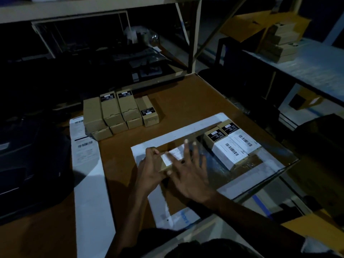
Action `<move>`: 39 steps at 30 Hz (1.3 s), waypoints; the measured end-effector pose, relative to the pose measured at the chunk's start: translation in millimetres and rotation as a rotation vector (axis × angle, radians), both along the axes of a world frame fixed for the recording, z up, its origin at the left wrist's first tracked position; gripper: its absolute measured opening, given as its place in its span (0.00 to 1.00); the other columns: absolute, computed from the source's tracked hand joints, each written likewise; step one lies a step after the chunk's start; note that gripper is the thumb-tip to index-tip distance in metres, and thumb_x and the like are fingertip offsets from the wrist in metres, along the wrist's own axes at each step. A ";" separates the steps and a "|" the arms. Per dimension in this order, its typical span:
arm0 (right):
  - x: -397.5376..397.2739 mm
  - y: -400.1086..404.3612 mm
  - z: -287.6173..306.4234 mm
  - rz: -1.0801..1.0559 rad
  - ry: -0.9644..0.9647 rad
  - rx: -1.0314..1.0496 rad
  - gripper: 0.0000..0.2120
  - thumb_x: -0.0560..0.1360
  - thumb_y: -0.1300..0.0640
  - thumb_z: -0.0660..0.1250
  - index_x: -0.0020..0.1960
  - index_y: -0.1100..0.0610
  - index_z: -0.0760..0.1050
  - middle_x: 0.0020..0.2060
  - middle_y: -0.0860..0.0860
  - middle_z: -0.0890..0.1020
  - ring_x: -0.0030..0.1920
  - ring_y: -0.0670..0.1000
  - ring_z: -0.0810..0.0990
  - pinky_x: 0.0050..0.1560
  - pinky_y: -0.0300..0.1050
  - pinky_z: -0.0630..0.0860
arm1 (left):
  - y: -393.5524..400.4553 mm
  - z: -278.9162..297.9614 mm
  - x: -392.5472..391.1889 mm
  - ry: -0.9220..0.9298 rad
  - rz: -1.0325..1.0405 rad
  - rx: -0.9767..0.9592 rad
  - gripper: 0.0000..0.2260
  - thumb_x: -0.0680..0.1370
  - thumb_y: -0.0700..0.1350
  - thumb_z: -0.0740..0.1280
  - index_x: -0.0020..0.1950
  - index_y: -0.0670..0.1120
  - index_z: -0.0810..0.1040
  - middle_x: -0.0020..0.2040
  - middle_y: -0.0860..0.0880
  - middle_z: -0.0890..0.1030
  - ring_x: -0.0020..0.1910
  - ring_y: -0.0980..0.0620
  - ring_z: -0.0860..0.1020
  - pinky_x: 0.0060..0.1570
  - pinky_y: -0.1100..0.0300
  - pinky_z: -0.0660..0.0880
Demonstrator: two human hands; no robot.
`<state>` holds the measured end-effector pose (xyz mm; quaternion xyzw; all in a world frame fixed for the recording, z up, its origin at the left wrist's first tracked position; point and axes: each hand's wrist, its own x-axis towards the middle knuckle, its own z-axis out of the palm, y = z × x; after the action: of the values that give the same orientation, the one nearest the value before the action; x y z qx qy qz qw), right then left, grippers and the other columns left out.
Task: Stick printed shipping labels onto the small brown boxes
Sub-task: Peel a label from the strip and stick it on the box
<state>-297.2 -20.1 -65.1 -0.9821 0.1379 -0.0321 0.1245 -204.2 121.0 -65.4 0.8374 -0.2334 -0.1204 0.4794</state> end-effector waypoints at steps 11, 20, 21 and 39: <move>6.0 33.0 2.9 -0.068 0.000 0.009 0.26 0.82 0.34 0.41 0.78 0.32 0.41 0.78 0.55 0.29 0.77 0.60 0.27 0.74 0.66 0.36 | 7.6 -6.0 6.8 -0.025 -0.031 -0.027 0.33 0.66 0.50 0.78 0.61 0.54 0.60 0.53 0.54 0.79 0.51 0.53 0.81 0.46 0.51 0.80; 4.5 3.5 -11.4 -0.393 -0.102 -0.036 0.28 0.81 0.34 0.39 0.80 0.35 0.49 0.80 0.59 0.37 0.79 0.64 0.36 0.74 0.71 0.45 | 5.5 -12.1 10.5 -0.023 -0.042 -0.042 0.35 0.66 0.47 0.82 0.62 0.54 0.62 0.59 0.50 0.78 0.56 0.52 0.78 0.46 0.60 0.78; 1.1 20.6 -12.3 -0.335 -0.093 -0.015 0.29 0.80 0.33 0.38 0.80 0.35 0.44 0.79 0.58 0.33 0.78 0.63 0.32 0.74 0.70 0.41 | 5.6 -10.9 10.9 -0.021 -0.044 -0.042 0.35 0.66 0.49 0.82 0.62 0.54 0.62 0.58 0.51 0.78 0.55 0.53 0.78 0.47 0.59 0.79; -15.1 32.8 -4.2 -0.145 0.020 0.061 0.30 0.77 0.30 0.33 0.78 0.33 0.37 0.78 0.54 0.29 0.76 0.63 0.28 0.72 0.73 0.40 | 8.4 -5.6 4.6 -0.114 -0.061 0.019 0.31 0.68 0.46 0.80 0.60 0.57 0.63 0.58 0.49 0.77 0.56 0.48 0.78 0.48 0.52 0.80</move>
<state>-312.3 12.6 -69.3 -0.9655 0.2109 -0.0270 0.1503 -199.6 129.4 -71.0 0.8399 -0.2847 -0.0893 0.4534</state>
